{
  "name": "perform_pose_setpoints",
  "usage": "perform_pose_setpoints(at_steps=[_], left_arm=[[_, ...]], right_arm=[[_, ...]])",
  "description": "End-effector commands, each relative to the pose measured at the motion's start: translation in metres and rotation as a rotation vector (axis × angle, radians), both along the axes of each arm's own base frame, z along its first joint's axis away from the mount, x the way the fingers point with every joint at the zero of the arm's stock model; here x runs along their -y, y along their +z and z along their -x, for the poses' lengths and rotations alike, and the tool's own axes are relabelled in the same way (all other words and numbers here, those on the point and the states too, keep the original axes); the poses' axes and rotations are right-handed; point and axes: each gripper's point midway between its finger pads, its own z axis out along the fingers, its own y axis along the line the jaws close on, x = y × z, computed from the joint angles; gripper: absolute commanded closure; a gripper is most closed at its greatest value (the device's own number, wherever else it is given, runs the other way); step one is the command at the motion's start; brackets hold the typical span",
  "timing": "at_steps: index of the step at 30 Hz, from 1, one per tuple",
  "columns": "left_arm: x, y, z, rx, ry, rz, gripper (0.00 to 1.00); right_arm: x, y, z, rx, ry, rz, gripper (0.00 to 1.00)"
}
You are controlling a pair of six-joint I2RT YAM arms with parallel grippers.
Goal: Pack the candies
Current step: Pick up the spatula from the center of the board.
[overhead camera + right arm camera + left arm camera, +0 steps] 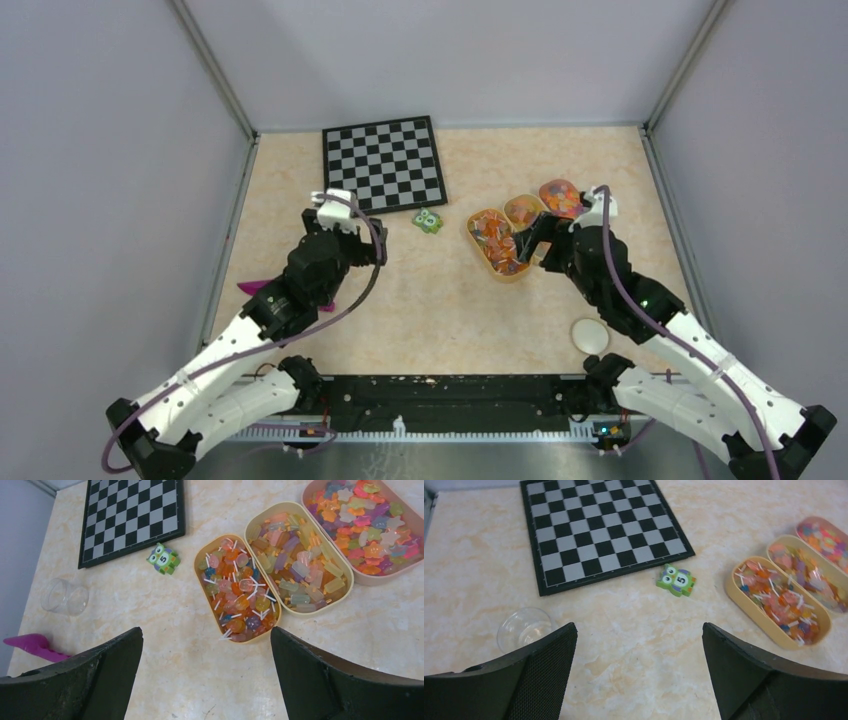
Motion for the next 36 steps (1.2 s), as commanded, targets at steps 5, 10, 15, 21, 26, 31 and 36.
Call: perform_pose_setpoints(at_steps=[5,10,15,21,26,31,36], left_arm=[[-0.066,-0.033,-0.051,-0.308,0.412,0.306,0.01],[-0.124,-0.070,-0.060,-0.413,0.723,0.429,0.05],[-0.169,-0.108,-0.052,-0.452,0.994,0.597,0.25],[-0.186,-0.137,-0.058,-0.499,1.072,0.722,0.31],[-0.190,-0.153,-0.054,-0.533,1.120,0.699,0.31],[-0.214,-0.160,0.000,-0.609,1.451,0.623,0.29],[-0.231,-0.149,0.029,-0.541,1.590,0.587,0.31]], right_arm=[[0.011,0.028,0.004,0.049,-0.050,-0.054,0.04],[0.007,0.034,0.014,0.126,0.037,-0.074,0.06],[0.001,0.048,0.024,0.206,0.120,-0.105,0.06],[-0.003,0.046,0.026,0.184,0.142,-0.107,0.07],[-0.008,0.037,0.025,0.143,0.146,-0.102,0.07],[-0.012,0.031,0.024,0.125,0.156,-0.117,0.07],[-0.014,0.031,0.024,0.120,0.159,-0.125,0.07]])
